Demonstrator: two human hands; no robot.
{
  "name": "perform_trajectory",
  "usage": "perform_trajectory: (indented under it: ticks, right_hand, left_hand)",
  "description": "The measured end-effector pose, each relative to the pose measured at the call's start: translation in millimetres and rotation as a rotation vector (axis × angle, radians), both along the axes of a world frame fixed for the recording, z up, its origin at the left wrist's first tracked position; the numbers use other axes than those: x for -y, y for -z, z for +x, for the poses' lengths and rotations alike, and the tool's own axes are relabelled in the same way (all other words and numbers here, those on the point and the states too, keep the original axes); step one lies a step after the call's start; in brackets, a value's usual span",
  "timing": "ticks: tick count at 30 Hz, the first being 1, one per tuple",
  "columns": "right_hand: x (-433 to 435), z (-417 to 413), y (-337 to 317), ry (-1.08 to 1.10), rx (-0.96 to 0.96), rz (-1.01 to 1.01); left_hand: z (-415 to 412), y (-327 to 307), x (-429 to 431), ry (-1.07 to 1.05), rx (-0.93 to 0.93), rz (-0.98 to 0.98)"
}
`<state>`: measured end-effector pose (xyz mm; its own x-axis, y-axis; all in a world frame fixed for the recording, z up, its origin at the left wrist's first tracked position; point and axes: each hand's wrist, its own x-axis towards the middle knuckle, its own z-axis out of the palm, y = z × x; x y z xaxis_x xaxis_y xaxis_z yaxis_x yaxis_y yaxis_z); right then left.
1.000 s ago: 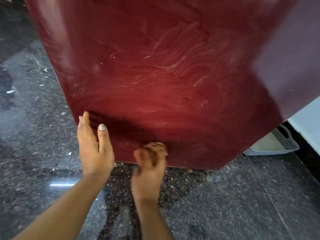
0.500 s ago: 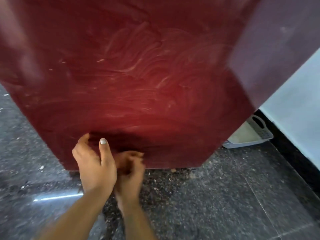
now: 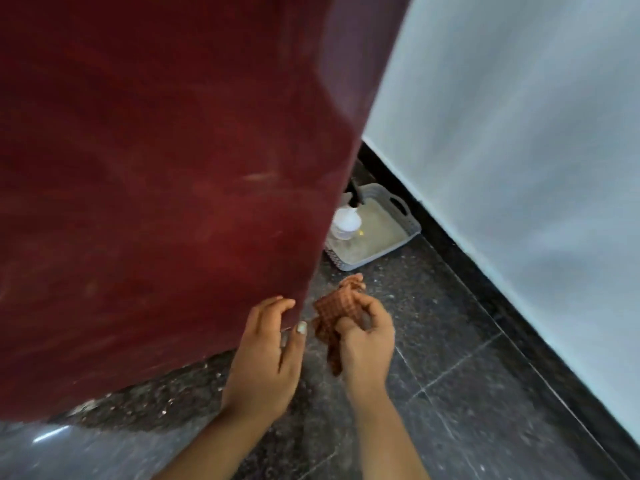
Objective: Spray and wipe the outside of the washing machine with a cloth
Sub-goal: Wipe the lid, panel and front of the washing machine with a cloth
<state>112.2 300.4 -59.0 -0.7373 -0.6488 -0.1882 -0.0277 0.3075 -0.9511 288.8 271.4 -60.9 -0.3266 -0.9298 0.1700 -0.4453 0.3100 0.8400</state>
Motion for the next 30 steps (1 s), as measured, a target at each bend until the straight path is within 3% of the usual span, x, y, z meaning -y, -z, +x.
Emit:
perform_trajectory:
  ticks: [1, 5, 12, 15, 19, 22, 27, 30]
  right_hand:
    - [-1.9, 25.5, -6.7, 0.045, -0.054, -0.016]
    - [-23.5, -43.7, -69.0, 0.026, -0.2, -0.007]
    - [-17.2, -126.0, -133.6, -0.374, -0.484, 0.128]
    - [9.3, -161.1, -137.8, -0.534, -0.607, 0.167]
    - [53.4, -208.8, -136.9, -0.747, -0.716, 0.24]
    - [87.6, -256.2, -127.5, -0.837, -0.76, 0.329]
    - [131.1, -304.8, -100.4, -1.083, -0.913, 0.372]
    - [155.7, -318.3, -70.7, -1.115, -1.04, 0.337]
  left_hand:
    - [-16.2, -12.5, -0.6, 0.019, -0.005, 0.015]
    - [-89.9, -68.7, -6.7, 0.144, -0.015, 0.084]
    - [-201.9, -136.5, 0.8, 0.294, -0.137, 0.396]
    - [-239.9, -133.7, 22.8, 0.15, -0.13, 0.416]
    - [-288.6, -124.8, 66.9, -0.101, -0.143, 0.654]
    - [-328.4, -109.2, 105.6, -0.15, -0.294, 0.82]
    - [-360.4, -76.3, 151.4, -0.188, -0.453, 0.847]
    - [-376.5, -43.4, 174.4, -0.194, -0.371, 0.799]
